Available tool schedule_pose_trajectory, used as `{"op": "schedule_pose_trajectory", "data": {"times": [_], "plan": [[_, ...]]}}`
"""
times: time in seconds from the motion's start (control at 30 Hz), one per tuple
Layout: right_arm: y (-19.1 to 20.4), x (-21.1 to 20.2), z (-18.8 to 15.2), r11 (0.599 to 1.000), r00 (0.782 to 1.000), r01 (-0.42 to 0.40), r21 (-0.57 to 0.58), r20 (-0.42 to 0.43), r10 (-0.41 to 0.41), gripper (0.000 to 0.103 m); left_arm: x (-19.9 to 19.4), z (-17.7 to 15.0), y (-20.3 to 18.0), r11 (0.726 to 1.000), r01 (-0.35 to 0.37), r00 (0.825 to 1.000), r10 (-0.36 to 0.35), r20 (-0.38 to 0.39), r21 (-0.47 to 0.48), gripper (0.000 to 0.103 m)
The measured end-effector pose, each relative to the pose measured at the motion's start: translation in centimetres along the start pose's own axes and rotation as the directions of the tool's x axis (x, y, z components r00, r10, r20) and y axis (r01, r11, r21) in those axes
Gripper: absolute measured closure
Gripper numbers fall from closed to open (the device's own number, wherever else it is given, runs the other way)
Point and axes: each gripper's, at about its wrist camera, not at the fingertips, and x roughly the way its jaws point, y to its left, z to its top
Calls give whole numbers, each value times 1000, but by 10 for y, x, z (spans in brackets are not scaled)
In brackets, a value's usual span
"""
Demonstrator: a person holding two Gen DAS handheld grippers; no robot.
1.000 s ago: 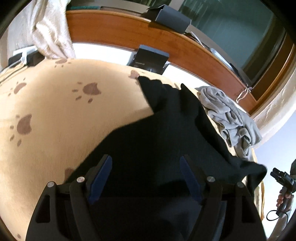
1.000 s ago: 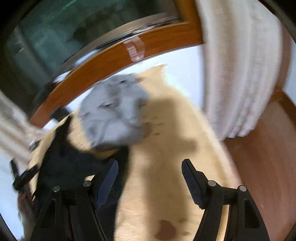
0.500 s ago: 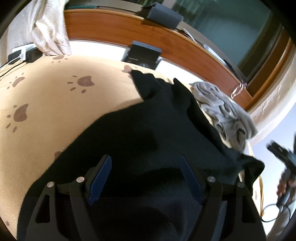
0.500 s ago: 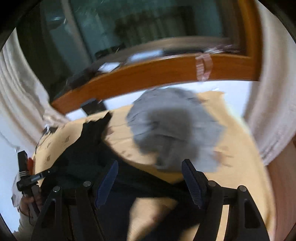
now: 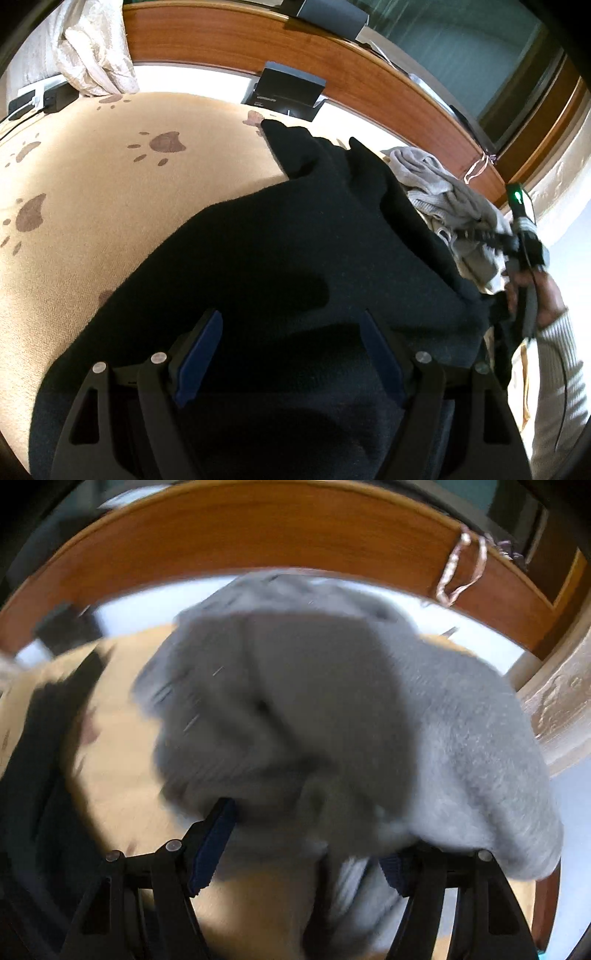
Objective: Fold clothes
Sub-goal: 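Grasp the grey garment with the right gripper while the left gripper presses the sweater, then lift the grey garment with the right gripper and drop it beside the sweater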
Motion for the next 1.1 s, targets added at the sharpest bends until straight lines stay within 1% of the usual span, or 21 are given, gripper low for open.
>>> {"op": "schedule_pose_trajectory", "data": {"times": [0.1,0.13,0.2,0.27,0.37,0.43,0.47,0.5,0.57,0.6,0.67,0.73,0.87,0.97,1.0,1.03,1.1], "plan": [[-20,14,21,999,1000,-13,35,-6,13,30,2,-2,-4,1000,-13,1000,13,2,22,20],[-26,15,27,999,1000,-9,48,6,9,30,3,-2,-6,999,-16,1000,16,3,30,20],[-38,13,38,996,998,45,73,49,-49,30,4,-3,-8,999,-21,1000,20,3,42,19],[-56,9,48,987,989,104,126,88,-115,30,3,-3,-8,999,-19,1000,19,3,43,19],[-95,1,56,956,981,123,267,111,-157,30,3,-3,-8,999,-14,1000,14,3,40,18],[-110,-3,57,939,976,145,311,110,-187,30,3,-2,-8,999,-13,1000,13,3,39,18],[-112,-3,56,939,975,157,308,102,-196,30,3,-2,-8,999,-14,1000,14,3,40,18],[-112,-3,55,945,978,157,286,86,-189,30,4,-2,-9,999,-14,1000,14,3,41,18],[-99,0,50,974,989,133,182,44,-143,29,4,-2,-9,999,-14,1000,14,1,40,18],[-88,-2,44,984,989,135,114,38,-140,29,3,-2,-9,999,-11,1000,11,1,37,18],[-69,-12,27,990,989,139,15,44,-139,29,3,-2,-8,1000,-7,1000,7,1,29,18],[-59,-24,11,993,992,113,-27,53,-112,29,3,-2,-8,1000,-8,1000,8,1,28,18],[-46,-62,-19,996,993,61,-69,104,-54,29,2,-2,-9,999,-15,1000,15,0,31,18],[-28,-96,-42,991,986,43,-128,162,-22,29,1,-3,-8,1000,-15,1000,15,1,24,18],[-21,-108,-49,988,983,32,-151,184,-4,28,0,-3,-8,1000,-15,1000,15,1,22,18],[-13,-116,-54,985,980,11,-175,199,24,28,0,-3,-8,1000,-16,1000,16,2,21,18],[11,-125,-63,967,969,-55,-250,222,113,28,0,-4,-8,1000,-19,1000,19,3,23,18]]}}
